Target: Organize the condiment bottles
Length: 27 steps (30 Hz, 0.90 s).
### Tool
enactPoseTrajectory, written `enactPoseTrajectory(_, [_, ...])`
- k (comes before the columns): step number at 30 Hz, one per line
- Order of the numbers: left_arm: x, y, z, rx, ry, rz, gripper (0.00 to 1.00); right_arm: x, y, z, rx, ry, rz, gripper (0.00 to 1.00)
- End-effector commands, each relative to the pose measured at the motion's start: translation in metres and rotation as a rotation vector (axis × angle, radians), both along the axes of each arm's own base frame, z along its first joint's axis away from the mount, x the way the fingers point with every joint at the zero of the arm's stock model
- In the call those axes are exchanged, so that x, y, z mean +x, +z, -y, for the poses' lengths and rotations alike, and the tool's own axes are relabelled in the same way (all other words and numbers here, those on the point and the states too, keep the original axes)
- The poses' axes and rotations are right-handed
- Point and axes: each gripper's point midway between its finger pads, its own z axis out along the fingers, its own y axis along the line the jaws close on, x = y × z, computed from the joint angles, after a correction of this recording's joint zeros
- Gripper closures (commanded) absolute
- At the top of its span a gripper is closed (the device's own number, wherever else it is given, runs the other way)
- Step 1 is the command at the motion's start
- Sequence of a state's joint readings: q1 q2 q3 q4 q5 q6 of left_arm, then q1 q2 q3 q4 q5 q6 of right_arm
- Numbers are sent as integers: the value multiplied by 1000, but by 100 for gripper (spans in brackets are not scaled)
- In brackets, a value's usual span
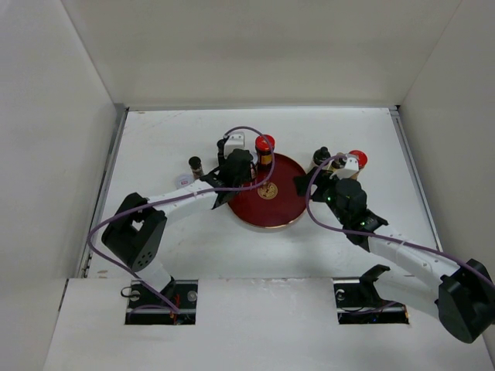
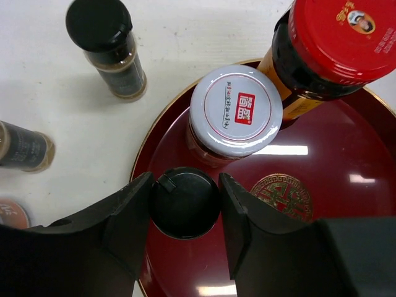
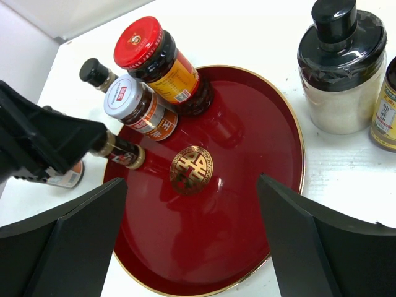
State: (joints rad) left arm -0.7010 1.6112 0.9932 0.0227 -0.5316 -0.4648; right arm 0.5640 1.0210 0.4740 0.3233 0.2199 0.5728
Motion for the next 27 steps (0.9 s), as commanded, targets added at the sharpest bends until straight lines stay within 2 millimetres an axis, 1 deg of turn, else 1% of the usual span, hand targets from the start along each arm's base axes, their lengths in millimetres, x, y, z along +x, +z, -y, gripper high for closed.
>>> enactPoseTrajectory(1, [7,9,6,-69,22,55,63,3,30,-7,53,19,85,7])
enactPoseTrajectory(5, [3,0,2,-71,30,41,49,3,30,-6,51,16,84,4])
enactPoseTrajectory(7, [1,1,-3,-81,40,44,41,3,30,-6,51,16,84,3])
enactPoseTrajectory(9, [0,6,-5,-90,44,53,34,3,29,-7,50,16,83,2])
enactPoseTrajectory(11, [1,16,-7,-97,46,72,30,3,29,-6,50,15,83,1])
enactPoseTrajectory(12, [1,20,-7,-99,45,81,28,3,29,-6,50,13,83,1])
enactPoseTrajectory(13, [1,29,-9,-109,46,98,28,3,30,-6,52,13,86,1])
enactPoseTrajectory(15, [4,43,-12,-121,49,123,28,3,29,-6,51,13,85,4])
enactPoseTrajectory(16, [6,51,-14,-128,55,138,28,3,29,-6,51,13,85,9])
enactPoseTrajectory(17, [8,58,-18,-136,62,152,28,3,30,-6,51,13,85,19])
enactPoseTrajectory(20, [24,74,-30,-157,97,178,32,2,33,-11,54,23,98,66])
enactPoseTrajectory(21, [28,76,-31,-159,100,177,33,2,35,-11,61,21,108,77])
enactPoseTrajectory(22, [36,76,-35,-159,105,173,34,0,38,-13,77,24,116,84])
enactPoseTrajectory(24, [51,72,-41,-166,121,157,35,-6,43,-22,123,45,119,93])
enactPoseTrajectory(25, [58,71,-44,-169,125,149,35,-9,45,-26,145,55,118,96])
enactPoseTrajectory(27, [71,70,-51,-157,142,147,35,-15,49,-36,158,90,124,98])
